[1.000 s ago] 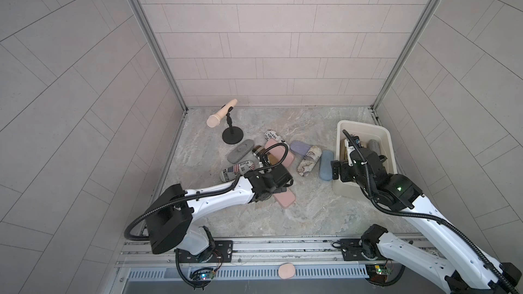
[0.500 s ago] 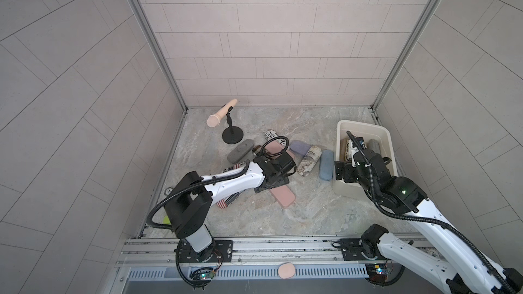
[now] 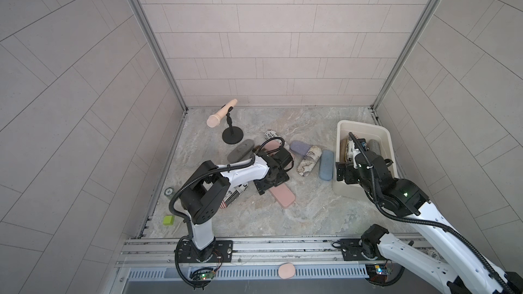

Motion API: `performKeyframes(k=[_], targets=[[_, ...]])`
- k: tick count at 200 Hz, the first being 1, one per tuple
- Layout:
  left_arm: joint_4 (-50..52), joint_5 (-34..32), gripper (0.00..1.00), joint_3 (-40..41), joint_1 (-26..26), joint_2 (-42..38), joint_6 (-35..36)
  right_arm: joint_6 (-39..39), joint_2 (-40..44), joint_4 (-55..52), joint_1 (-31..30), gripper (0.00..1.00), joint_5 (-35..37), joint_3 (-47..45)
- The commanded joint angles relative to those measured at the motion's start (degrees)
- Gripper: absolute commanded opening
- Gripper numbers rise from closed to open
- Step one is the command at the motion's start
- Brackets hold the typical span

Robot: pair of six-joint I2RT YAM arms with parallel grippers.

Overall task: Put the glasses cases into the storage boxes
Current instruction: Pick up the glasses case at the center of the board.

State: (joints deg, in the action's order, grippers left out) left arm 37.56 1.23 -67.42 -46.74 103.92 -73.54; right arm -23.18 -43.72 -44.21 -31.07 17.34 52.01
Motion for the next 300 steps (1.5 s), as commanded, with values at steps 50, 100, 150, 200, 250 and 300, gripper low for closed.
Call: performKeyframes(k=[50,100,150,200,250,300], targets=[[-2.40,-0.87,0.79,0.44,1.77,3.29,5.07,-1.14,1.08,-1.31,0.18,0.99,-1.57,-0.99],[-8.62,6.45,0.62,2.10,2.09,-4.20,15.69,-0.84,1.70,-1.33,0.12,0.94,-6.05,-0.87],[-15.92,12.03,0.61,-1.12,2.11,-13.11,25.90,-2.12,0.75,0.80,0.05,0.87,-13.70,1.57],[-35.13,16.80,0.58,-1.32,5.71,-17.05,27.75,-5.08,-5.04,4.74,0.05,0.53,-19.99,5.97],[-50.39,27.57,0.54,3.86,11.63,-16.18,20.75,-8.76,-11.80,11.08,-0.86,0.35,-27.20,7.86],[-56.68,28.77,0.54,8.38,13.90,-17.63,17.25,-6.83,-19.35,13.53,-5.26,0.69,-26.58,11.56]])
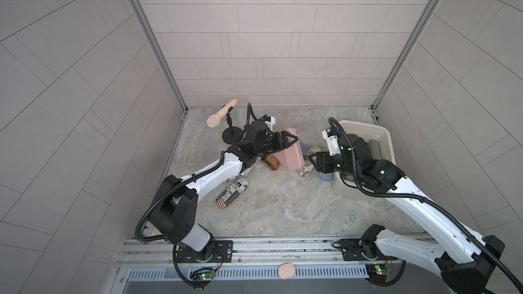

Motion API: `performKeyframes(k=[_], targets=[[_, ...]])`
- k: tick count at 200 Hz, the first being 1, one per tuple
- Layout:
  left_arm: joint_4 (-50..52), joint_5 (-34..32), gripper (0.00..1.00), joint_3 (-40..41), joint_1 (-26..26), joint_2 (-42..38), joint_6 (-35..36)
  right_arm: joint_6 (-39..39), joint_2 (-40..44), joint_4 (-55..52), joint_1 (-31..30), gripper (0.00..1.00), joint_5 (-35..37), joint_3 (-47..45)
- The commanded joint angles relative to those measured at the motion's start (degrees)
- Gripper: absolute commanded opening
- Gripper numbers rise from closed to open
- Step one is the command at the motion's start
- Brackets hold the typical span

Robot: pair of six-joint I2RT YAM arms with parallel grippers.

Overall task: Put the glasses cases into the storage boxes
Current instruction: Pick up the glasses case at the center of the board.

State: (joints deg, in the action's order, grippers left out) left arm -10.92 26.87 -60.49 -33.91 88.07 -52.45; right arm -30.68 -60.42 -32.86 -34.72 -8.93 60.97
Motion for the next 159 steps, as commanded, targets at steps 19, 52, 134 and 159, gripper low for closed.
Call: performKeyframes(k=[19,52,134,159], targets=[[-9.59,3.61,0.55,1.94,1.46,-1.78,-4.91,1.27,-6.03,1.37,-2.20,0.71,1.59,4.87],[-11.47,4.32,0.55,2.56,1.83,-2.07,-6.56,2.05,-10.62,0.70,-2.25,0.72,3.32,7.27],[-14.22,5.39,0.56,3.26,1.92,-1.72,-8.64,0.47,-16.44,2.69,-2.81,0.41,-3.27,10.26],[-15.31,5.73,0.69,3.62,2.18,-1.77,-9.14,-0.07,-15.78,3.24,-2.95,0.30,-3.72,9.87]])
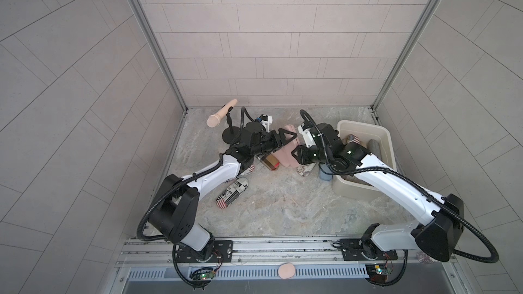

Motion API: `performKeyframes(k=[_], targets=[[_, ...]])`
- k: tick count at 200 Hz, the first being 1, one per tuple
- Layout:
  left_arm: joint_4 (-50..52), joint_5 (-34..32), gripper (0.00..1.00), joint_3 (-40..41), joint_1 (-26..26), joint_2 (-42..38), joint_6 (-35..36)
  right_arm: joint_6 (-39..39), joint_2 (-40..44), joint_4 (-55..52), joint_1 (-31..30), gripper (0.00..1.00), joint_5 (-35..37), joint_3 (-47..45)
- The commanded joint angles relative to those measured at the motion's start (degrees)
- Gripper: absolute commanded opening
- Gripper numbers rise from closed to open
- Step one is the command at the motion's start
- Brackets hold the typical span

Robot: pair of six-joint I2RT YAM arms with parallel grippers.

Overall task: Put the glasses cases into the storage boxes
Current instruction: Pick up the glasses case at the center of the board.

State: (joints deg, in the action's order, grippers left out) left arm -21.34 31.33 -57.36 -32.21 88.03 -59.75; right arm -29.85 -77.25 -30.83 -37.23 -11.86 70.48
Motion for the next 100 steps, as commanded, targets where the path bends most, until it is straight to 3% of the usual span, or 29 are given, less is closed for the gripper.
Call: performKeyframes(k=[1,35,60,100], targets=[[-4.91,1.27,0.70,0.54,0.52,-1.77,-1.85,-0.91,1.05,1.21,-0.41,0.30,-0.75,0.36],[-8.98,0.51,0.99,2.48,2.56,-3.15,-3.90,-1.38,2.54,0.60,-0.59,0.26,0.16,0.10],[-9.02,-0.76,1.00,3.21,5.05,-5.34,-3.92,-1.66,4.61,-1.02,-0.57,0.25,3.66,-0.33],[-4.43,-2.83,1.00,2.78,6.54,-8.80,-0.08,-0.80,10.55,-7.02,1.38,0.25,14.90,-0.43]])
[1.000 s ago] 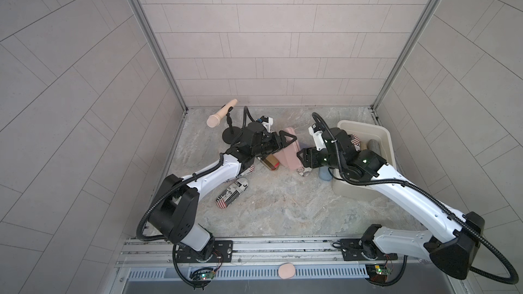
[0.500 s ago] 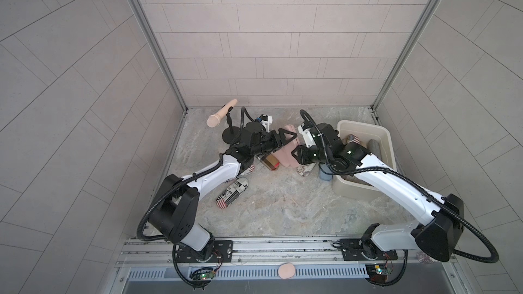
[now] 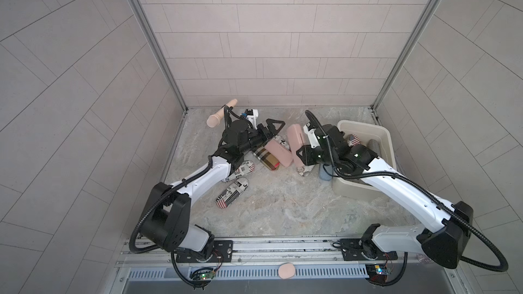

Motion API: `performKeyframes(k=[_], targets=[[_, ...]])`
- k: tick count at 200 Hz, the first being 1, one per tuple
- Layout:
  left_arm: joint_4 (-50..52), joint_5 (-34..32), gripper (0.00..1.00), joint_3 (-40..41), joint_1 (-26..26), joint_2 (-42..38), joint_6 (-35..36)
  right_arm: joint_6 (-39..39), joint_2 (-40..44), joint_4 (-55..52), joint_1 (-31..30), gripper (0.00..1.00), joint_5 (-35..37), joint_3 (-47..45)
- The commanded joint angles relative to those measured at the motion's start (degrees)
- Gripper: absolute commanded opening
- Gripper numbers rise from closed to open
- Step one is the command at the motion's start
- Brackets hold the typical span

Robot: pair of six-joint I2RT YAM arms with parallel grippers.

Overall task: Put the glasses cases into the storage boxes
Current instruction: Pick up the glasses case at the center of the board, then place the glasses case in the storage box.

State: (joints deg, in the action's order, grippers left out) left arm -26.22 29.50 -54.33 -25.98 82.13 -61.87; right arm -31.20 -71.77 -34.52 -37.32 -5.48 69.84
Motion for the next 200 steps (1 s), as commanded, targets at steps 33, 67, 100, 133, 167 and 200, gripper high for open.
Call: performKeyframes(k=[33,67,100,133,167,200], targets=[[1.61,-1.55,1.00,-0.30,0.31,-3.39,2.73,2.93,10.43,-9.95,11.13,0.25,9.05,0.74],[1.29,-1.01,1.00,-0.43,0.31,-2.65,2.36,6.37,13.90,-14.37,23.78,0.24,7.67,-0.46],[1.34,-0.94,1.00,-0.44,0.30,-2.34,2.28,8.65,10.94,-14.78,30.90,0.24,5.18,-2.67],[1.58,-0.71,1.00,-0.59,0.27,-1.26,1.89,8.66,3.60,-11.70,31.81,0.24,4.07,-2.95],[1.06,0.06,1.00,-0.74,0.27,-0.59,1.05,7.51,-3.13,-7.15,32.66,0.24,1.30,-2.95],[1.01,-0.27,1.00,-0.52,0.23,-0.90,0.78,5.56,-9.52,-7.45,32.77,0.23,-1.64,-0.07]])
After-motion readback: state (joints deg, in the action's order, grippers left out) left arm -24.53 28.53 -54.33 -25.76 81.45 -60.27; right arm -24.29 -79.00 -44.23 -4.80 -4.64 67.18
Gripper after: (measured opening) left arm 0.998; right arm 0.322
